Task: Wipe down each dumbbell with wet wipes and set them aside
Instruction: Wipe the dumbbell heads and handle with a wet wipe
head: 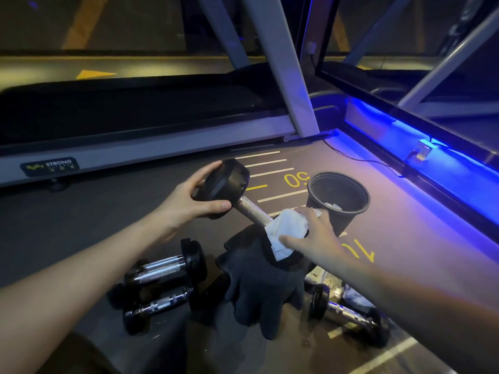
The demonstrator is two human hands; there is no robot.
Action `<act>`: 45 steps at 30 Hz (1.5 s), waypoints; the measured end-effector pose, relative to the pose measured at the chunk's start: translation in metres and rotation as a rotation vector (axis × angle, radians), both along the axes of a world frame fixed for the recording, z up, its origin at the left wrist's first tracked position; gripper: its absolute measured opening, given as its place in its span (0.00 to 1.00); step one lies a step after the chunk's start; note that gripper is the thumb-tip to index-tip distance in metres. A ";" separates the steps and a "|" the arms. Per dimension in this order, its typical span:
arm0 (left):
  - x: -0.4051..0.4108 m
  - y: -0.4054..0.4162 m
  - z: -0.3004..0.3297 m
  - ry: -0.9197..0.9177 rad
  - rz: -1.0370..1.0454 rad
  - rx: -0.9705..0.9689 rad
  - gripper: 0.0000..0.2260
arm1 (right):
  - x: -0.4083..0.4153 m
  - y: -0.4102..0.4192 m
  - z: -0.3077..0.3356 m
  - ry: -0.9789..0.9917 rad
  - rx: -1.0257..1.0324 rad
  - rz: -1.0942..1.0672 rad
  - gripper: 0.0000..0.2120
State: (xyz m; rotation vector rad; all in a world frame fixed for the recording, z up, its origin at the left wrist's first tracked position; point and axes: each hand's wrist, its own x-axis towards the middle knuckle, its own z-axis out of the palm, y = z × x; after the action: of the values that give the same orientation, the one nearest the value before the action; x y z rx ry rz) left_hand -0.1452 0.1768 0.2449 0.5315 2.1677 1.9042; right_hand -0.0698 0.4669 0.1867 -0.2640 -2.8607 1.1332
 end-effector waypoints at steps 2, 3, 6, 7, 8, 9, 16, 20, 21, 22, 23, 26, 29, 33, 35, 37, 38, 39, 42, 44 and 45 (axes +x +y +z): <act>0.000 0.001 0.000 0.006 -0.001 -0.016 0.41 | 0.001 0.004 0.004 0.053 0.144 0.037 0.36; 0.001 0.001 0.000 0.011 -0.001 -0.022 0.41 | 0.001 0.005 0.006 0.102 0.225 0.068 0.35; 0.001 0.002 0.001 0.022 -0.007 -0.027 0.40 | 0.001 0.002 0.014 0.291 0.377 0.185 0.27; 0.002 0.002 0.001 0.023 -0.012 -0.027 0.40 | 0.000 0.000 0.017 0.343 0.378 0.213 0.25; 0.002 0.003 0.001 0.022 -0.013 -0.027 0.40 | -0.001 -0.003 0.021 0.376 0.361 0.238 0.25; 0.002 0.004 0.002 0.020 -0.012 -0.027 0.40 | -0.002 -0.007 0.024 0.397 0.330 0.264 0.26; 0.003 0.005 0.004 0.018 -0.010 -0.036 0.42 | -0.008 -0.040 0.039 0.426 0.012 0.395 0.24; 0.004 0.006 0.005 0.034 -0.017 -0.048 0.40 | -0.019 -0.050 0.032 0.412 0.020 0.383 0.23; 0.005 0.006 0.006 0.039 -0.018 -0.052 0.40 | -0.023 -0.050 0.031 0.406 0.042 0.377 0.24; 0.005 0.005 0.006 0.045 -0.018 -0.062 0.40 | -0.027 -0.051 0.029 0.397 0.059 0.370 0.25; 0.004 0.004 0.005 0.051 -0.018 -0.071 0.40 | -0.030 -0.051 0.028 0.387 0.064 0.363 0.25; 0.004 0.003 0.004 0.062 -0.019 -0.090 0.40 | -0.038 -0.051 0.025 0.350 0.032 0.358 0.26; 0.003 0.002 0.002 0.069 -0.024 -0.091 0.40 | -0.042 -0.058 0.026 0.322 0.044 0.385 0.28; 0.003 0.003 0.003 0.082 -0.034 -0.095 0.41 | -0.044 -0.070 0.027 0.299 0.123 0.313 0.35; 0.003 0.003 0.004 0.077 -0.039 -0.096 0.41 | -0.046 -0.072 0.029 0.350 0.166 0.225 0.42; 0.005 0.003 0.004 0.079 -0.038 -0.095 0.41 | -0.047 -0.072 0.031 0.409 0.180 0.157 0.45; 0.005 0.003 0.004 0.081 -0.035 -0.095 0.41 | -0.046 -0.072 0.033 0.443 0.193 0.139 0.45; 0.005 0.003 0.004 0.082 -0.031 -0.096 0.41 | -0.045 -0.072 0.033 0.477 0.207 0.132 0.43; 0.005 0.002 0.005 0.073 -0.030 -0.106 0.41 | -0.041 -0.076 0.036 0.511 0.172 0.175 0.35; 0.005 0.002 0.006 0.071 -0.036 -0.117 0.41 | -0.038 -0.080 0.038 0.466 0.102 0.221 0.30; 0.005 0.002 0.006 0.071 -0.036 -0.117 0.41 | -0.037 -0.081 0.039 0.444 0.072 0.237 0.28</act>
State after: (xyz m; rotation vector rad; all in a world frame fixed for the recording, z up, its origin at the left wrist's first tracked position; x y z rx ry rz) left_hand -0.1405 0.1784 0.2505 0.6203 2.2804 1.7520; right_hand -0.1072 0.3859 0.2256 0.3018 -2.5683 0.9672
